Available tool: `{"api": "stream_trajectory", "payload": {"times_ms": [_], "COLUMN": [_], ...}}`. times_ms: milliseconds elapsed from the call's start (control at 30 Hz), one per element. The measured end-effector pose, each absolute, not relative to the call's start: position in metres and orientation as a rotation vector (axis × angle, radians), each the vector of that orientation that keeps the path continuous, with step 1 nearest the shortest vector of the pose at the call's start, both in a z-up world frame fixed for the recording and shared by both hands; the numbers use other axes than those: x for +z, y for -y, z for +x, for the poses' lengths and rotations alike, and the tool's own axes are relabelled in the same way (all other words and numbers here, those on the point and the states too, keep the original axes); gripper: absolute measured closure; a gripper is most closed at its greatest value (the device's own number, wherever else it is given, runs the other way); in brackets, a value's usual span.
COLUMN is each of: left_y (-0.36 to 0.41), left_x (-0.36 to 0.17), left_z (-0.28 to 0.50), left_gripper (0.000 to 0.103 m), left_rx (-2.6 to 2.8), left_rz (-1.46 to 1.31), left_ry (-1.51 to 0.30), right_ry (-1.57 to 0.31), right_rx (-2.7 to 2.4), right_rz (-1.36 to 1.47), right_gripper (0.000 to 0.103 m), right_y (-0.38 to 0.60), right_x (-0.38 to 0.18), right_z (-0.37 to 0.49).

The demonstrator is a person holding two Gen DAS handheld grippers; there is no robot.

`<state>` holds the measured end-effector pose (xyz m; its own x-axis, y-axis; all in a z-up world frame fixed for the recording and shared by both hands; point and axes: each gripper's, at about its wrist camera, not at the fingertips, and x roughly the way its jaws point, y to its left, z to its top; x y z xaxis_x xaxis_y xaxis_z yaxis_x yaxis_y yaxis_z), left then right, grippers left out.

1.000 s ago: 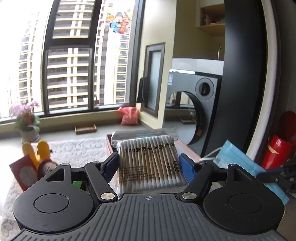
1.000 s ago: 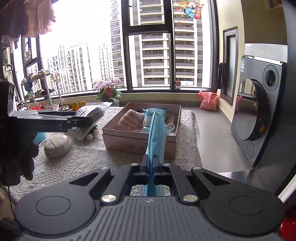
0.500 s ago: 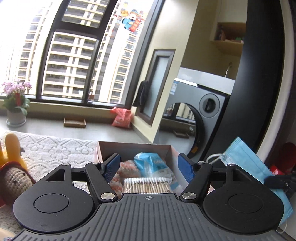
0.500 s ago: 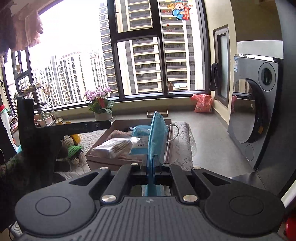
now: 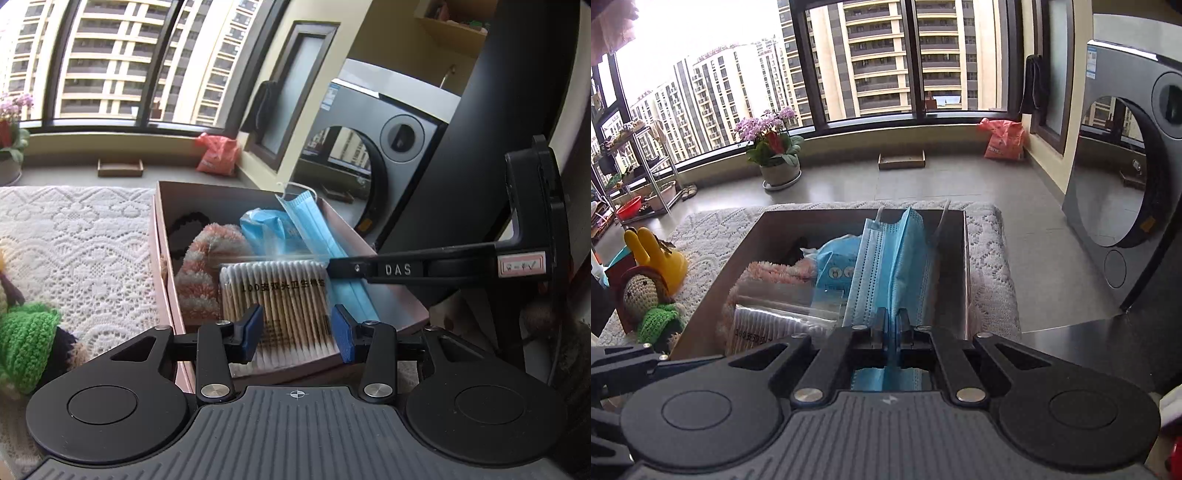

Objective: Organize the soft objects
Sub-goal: 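Move the left tool toward the beige round case beside the doll, then grasp the red card beside the doll with the right tool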

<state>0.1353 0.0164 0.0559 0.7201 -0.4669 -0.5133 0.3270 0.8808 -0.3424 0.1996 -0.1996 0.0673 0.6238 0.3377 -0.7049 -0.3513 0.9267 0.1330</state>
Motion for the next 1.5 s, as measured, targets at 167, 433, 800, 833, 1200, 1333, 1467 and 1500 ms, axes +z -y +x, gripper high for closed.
{"api": "stream_trajectory", "payload": {"times_ms": [167,433,800,833,1200,1333,1467,1500], "left_y": [-0.024,-0.089,-0.212,-0.218,-0.27,-0.292,-0.297,-0.299], "left_x": [0.059,0.072,0.041,0.038,0.05,0.044,0.035,0.032], "left_z": [0.141,0.058,-0.022,-0.025,0.005,0.052,0.065,0.065], "left_gripper": [0.059,0.059,0.059,0.059,0.059,0.059,0.059,0.059], "left_rx": [-0.438,-0.325,0.087,0.089,-0.019,-0.065,-0.049,-0.05], "left_rz": [-0.263,-0.288,-0.42,-0.442,-0.44,-0.454,-0.467,-0.48], "left_ry": [-0.603,-0.488,-0.498,-0.503,-0.522,-0.562,-0.557,-0.55], "right_ry": [-0.799,-0.664,-0.611,-0.629,-0.722,-0.722,-0.747,-0.762], "right_rx": [0.348,0.379,0.711,0.739,0.833,0.791,0.835,0.83], "right_rz": [-0.224,-0.268,-0.256,-0.275,-0.407,-0.469,-0.314,-0.276], "right_gripper": [0.098,0.036,0.011,0.011,0.011,0.011,0.011,0.011], "right_y": [0.178,0.176,0.04,0.023,-0.088,-0.088,-0.07,-0.07], "right_x": [0.056,0.106,0.127,0.121,0.08,0.072,0.099,0.104], "right_z": [0.183,0.15,0.115,0.115,0.133,0.133,0.143,0.148]}}
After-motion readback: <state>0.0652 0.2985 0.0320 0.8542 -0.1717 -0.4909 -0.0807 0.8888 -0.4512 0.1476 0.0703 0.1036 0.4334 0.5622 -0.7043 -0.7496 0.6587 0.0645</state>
